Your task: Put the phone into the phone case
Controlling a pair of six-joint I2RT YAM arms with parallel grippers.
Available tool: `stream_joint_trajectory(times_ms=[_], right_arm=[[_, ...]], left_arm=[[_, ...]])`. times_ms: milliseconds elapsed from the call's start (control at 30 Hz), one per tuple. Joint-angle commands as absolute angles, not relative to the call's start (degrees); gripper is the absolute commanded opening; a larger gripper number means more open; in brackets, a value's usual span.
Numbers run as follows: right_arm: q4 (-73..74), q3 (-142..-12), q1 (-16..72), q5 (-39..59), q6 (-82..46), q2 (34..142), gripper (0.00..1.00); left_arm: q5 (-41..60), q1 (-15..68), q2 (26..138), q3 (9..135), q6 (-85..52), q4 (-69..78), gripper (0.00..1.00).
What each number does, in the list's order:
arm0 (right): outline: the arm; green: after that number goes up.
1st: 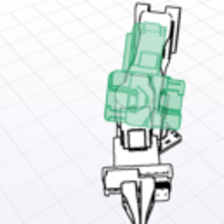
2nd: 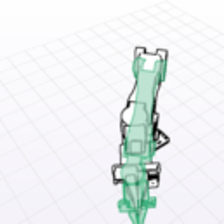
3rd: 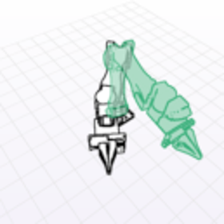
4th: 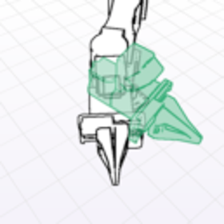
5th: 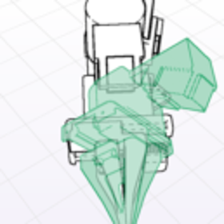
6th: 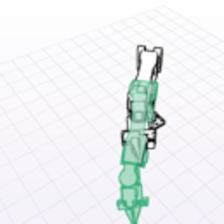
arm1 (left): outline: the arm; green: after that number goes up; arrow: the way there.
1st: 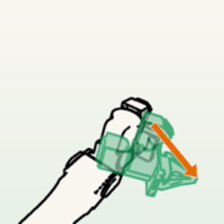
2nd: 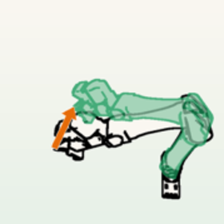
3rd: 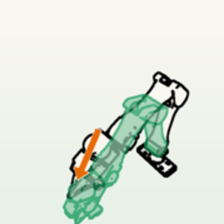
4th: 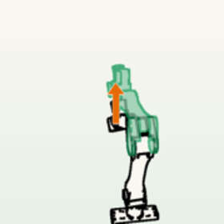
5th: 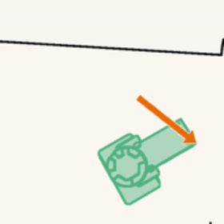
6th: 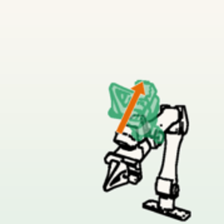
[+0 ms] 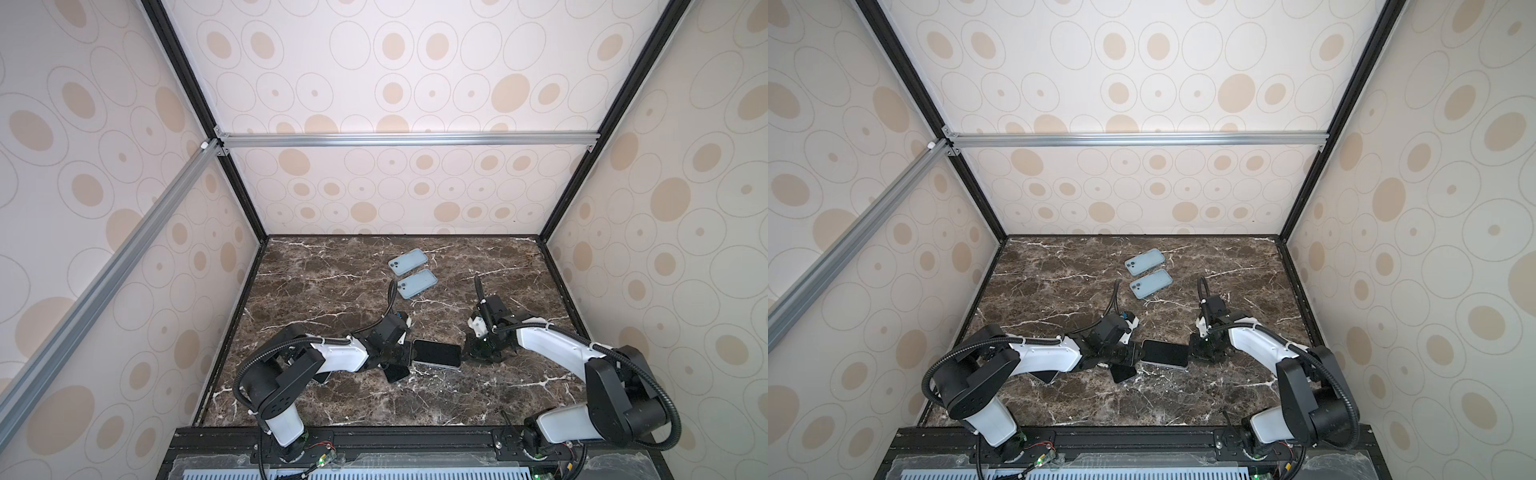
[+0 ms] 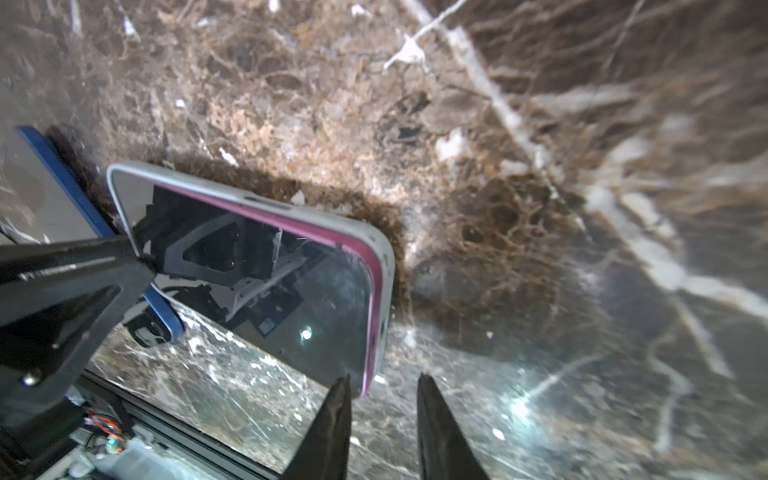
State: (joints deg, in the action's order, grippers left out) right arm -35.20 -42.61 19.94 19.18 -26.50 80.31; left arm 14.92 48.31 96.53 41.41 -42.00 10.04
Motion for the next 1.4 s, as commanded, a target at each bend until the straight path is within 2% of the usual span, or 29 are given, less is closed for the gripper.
stream_joint_trajectory(times_ms=[0, 133, 467, 700, 1367], right_arm=[[-38.1, -42.6, 20.2, 17.3, -26.3, 78.4, 0.34], [-37.2, -40.9, 20.2, 18.0, -26.9, 77.7, 0.34], [-31.2, -38.1, 20.6, 21.2, -28.5, 79.2, 0.22], [-29.1, -37.5, 22.0, 22.4, -29.6, 79.8, 0.2], [-24.3, -31.7, 25.3, 17.2, -31.1, 90.0, 0.12]], left_arm=[[14.1, 48.3, 96.3, 40.2, -42.4, 6.4, 0.19], [14.3, 48.2, 96.2, 40.2, -41.9, 6.3, 0.19], [14.8, 48.1, 96.0, 40.3, -41.9, 6.5, 0.18], [15.0, 48.2, 96.0, 40.5, -42.1, 6.6, 0.18], [16.1, 48.2, 96.6, 41.3, -42.1, 6.8, 0.18]])
